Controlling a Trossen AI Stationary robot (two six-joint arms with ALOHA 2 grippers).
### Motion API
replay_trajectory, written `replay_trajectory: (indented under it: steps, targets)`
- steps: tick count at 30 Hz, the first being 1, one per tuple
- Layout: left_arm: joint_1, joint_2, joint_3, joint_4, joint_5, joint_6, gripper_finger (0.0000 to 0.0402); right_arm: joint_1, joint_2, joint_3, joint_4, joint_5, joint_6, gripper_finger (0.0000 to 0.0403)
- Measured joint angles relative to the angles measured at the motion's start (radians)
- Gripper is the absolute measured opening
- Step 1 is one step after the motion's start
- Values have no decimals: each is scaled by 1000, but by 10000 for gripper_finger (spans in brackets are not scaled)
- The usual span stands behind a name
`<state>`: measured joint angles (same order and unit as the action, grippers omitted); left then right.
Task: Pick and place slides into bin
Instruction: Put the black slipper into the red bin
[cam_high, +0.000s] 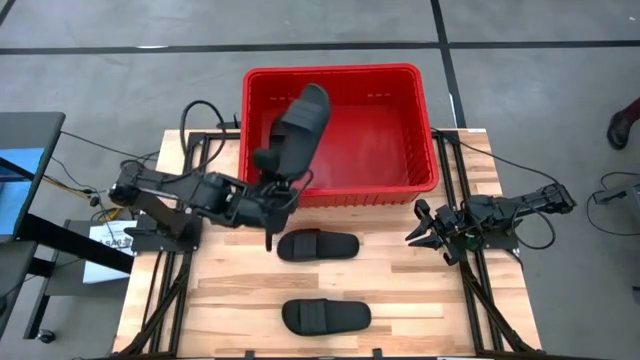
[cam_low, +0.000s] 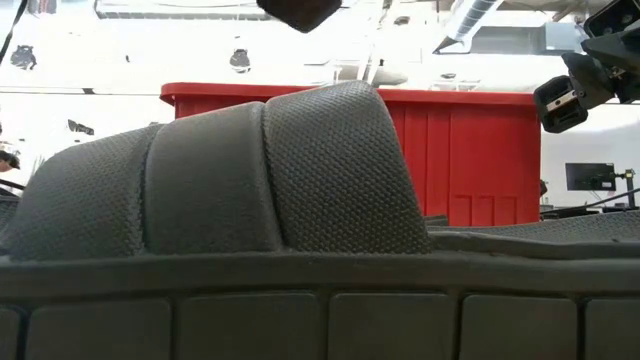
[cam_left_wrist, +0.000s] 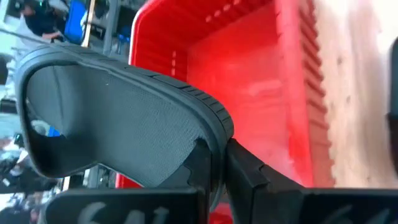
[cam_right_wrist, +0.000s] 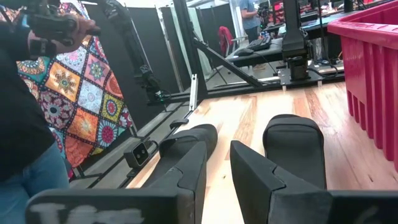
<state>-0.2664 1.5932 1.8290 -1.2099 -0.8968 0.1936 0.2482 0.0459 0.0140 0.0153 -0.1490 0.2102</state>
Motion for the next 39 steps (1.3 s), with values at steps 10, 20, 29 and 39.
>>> replay_trajectory:
  steps: [10, 20, 29, 39]
  targets:
    - [168, 1, 0, -13, 95, -8, 11, 0, 0, 0, 0, 0, 0, 65]
    - [332, 1, 0, -13, 250, 0, 11, 0, 0, 0, 0, 0, 0, 65]
    - [470, 1, 0, -13, 364, 1, 10, 0, 0, 0, 0, 0, 0, 65]
    - [581, 15, -40, 31, 450, 14, 9, 0, 0, 0, 0, 0, 0, 65]
